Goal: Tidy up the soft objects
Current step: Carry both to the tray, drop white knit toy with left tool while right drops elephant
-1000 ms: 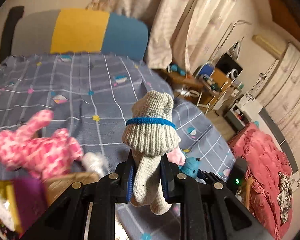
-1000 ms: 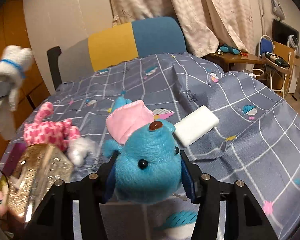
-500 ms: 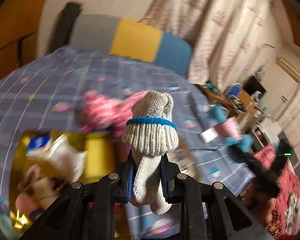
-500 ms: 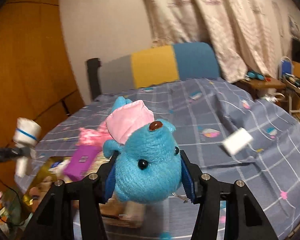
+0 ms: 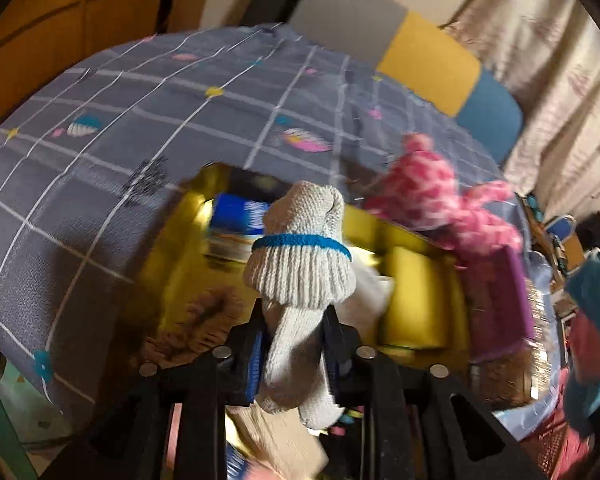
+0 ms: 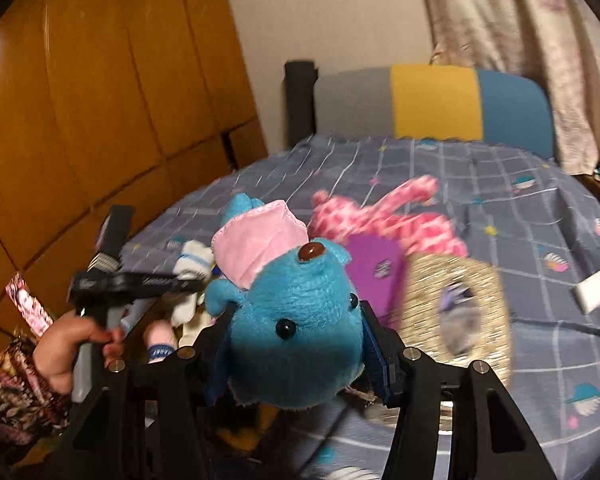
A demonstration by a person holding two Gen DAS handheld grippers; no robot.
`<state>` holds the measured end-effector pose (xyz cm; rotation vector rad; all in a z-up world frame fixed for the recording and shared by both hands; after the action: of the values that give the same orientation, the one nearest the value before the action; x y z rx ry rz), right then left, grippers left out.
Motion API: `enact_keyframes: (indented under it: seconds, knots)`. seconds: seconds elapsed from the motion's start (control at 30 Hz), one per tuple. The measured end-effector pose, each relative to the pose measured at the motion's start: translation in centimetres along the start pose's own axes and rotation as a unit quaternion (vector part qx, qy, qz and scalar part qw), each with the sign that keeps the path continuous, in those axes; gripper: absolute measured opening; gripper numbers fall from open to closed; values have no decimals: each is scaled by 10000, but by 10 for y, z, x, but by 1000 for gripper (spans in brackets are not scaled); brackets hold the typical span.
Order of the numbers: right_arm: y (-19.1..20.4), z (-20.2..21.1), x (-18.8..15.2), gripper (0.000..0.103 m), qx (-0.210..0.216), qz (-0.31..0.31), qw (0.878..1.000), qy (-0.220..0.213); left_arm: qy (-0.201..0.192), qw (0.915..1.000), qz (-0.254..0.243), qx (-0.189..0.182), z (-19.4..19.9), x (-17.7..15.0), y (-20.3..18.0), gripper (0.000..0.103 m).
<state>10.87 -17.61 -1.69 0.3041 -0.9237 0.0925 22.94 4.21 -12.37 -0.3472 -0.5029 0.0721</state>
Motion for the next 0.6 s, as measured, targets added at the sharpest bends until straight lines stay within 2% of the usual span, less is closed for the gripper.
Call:
enact_keyframes:
  seconds: [0.07, 0.17, 0.4, 0.6]
  knots:
    - [12, -17, -8, 57, 47, 16, 9998, 214, 111, 9997, 192, 38, -6, 0, 12, 38]
    - [24, -39, -19, 58, -90, 99, 9989, 444, 126, 9988, 470, -109, 1, 0, 21, 50]
    - [37, -92, -32, 58, -64, 144, 9962, 859, -496, 9970, 261, -527, 53, -2, 13, 50]
    - [48, -119, -37, 58, -34, 80, 9946, 1032, -1036, 9939, -192, -336, 101, -5, 3, 50]
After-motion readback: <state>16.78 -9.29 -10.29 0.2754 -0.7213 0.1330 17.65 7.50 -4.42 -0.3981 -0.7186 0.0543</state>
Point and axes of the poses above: each gripper's, at about its wrist camera, not at the fingertips, and z roughly against the way its jaws point, y to its left, x to its top, the point moved 9 cm from there along -z, roughly the way its jaws point
